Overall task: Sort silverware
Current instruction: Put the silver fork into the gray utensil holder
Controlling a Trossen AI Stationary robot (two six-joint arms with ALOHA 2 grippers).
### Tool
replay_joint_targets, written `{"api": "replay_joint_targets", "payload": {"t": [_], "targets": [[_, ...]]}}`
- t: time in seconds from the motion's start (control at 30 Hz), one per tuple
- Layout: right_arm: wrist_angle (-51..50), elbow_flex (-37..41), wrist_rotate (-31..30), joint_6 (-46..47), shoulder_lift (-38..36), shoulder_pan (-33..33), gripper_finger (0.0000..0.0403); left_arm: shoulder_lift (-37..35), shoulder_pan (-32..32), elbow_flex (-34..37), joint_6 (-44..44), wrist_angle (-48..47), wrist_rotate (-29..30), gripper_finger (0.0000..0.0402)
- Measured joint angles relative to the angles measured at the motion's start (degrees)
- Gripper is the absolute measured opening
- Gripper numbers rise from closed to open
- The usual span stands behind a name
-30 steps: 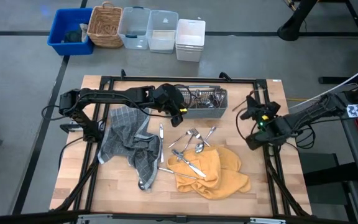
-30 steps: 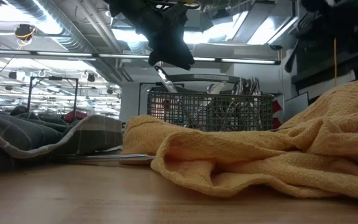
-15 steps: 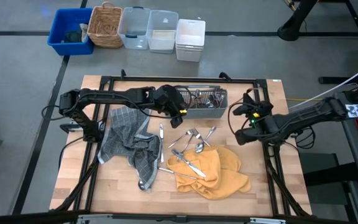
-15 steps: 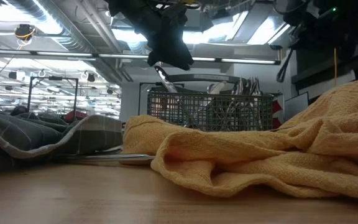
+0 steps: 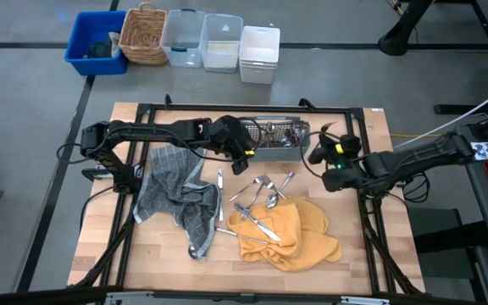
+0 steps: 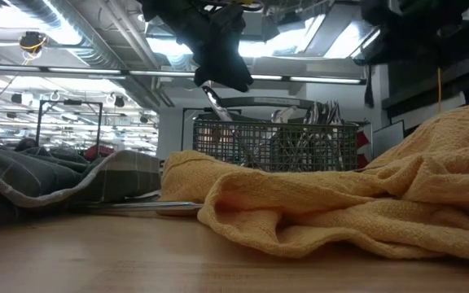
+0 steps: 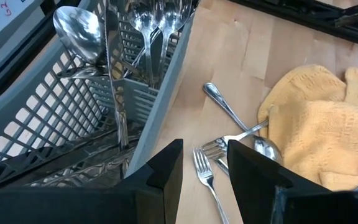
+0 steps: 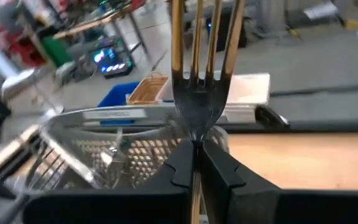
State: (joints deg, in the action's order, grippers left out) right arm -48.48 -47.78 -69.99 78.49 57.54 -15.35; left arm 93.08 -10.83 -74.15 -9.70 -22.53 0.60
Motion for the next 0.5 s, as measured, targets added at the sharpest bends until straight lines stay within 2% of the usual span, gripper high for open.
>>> {"api": "replay_joint_targets", "payload": {"t": [0.1, 0.2, 0.4, 0.5], "targets": [[2.53, -2.4, 0.21, -12.24, -0.97, 0.0, 0.0017, 0.0, 0.0, 0.0, 0.78, 0.0, 0.0, 0.0114], [5.34, -3.38, 0.05, -20.46, -2.04, 0.34, 0.0017, 0.0, 0.0, 0.0, 0.78, 0.0, 0.0, 0.0114], [7.12, -3.34, 1.69, -28.14, -3.0, 3.6, 0.0017, 0.0, 0.02, 0.0, 0.75, 0.0, 0.0, 0.0114], [10.04, -3.34, 4.54, -33.66, -3.04, 5.85, 0.0017, -0.02, 0.07, 0.0, 0.67, 0.04, 0.0, 0.0114]]}}
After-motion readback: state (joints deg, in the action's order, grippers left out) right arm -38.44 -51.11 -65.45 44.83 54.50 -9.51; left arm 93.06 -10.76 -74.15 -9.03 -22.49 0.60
